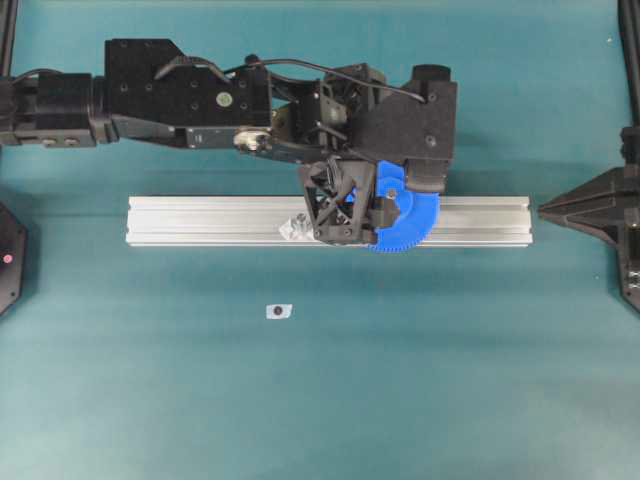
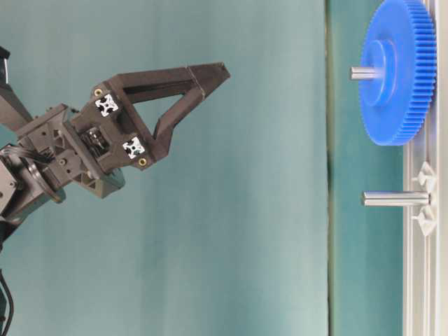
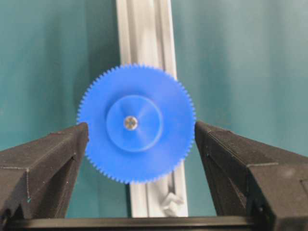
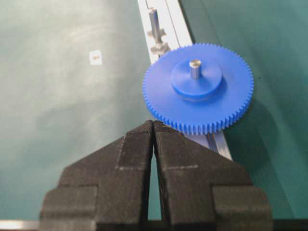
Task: Find the location of the shaft and insert the large gear.
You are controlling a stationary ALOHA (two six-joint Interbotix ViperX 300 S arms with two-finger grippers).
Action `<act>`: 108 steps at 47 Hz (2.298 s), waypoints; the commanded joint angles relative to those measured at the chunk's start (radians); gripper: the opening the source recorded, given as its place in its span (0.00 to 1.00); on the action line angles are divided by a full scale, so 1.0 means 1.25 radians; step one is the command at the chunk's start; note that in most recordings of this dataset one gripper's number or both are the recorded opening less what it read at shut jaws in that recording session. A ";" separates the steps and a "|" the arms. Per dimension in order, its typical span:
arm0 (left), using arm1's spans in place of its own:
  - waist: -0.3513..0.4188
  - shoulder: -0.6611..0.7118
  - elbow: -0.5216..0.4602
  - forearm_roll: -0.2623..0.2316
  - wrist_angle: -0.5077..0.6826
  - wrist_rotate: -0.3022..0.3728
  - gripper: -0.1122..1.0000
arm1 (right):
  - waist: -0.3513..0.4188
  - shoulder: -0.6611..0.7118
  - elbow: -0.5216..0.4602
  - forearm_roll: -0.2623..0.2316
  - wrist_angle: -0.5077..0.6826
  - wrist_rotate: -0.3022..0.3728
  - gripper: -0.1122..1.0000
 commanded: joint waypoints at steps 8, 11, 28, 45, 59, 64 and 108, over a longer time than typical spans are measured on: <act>-0.002 -0.026 -0.018 0.002 -0.006 -0.007 0.88 | -0.002 -0.018 0.002 -0.001 -0.004 0.006 0.15; -0.002 -0.026 -0.020 0.002 -0.006 -0.007 0.88 | -0.004 -0.018 0.002 0.000 -0.004 0.005 0.15; -0.002 -0.023 -0.018 0.002 -0.006 -0.009 0.88 | -0.002 -0.018 0.004 -0.001 -0.004 0.005 0.15; -0.002 -0.023 -0.018 0.002 -0.006 -0.010 0.88 | -0.002 -0.018 0.007 -0.001 -0.004 0.006 0.15; -0.002 -0.022 -0.018 0.002 -0.002 -0.010 0.88 | -0.002 -0.018 0.009 0.000 -0.004 0.005 0.15; -0.002 -0.021 -0.017 0.002 0.000 -0.011 0.88 | -0.004 -0.018 0.011 -0.001 -0.004 0.006 0.15; -0.002 0.007 -0.043 0.002 0.027 -0.061 0.88 | -0.002 -0.018 0.023 0.000 -0.006 0.005 0.15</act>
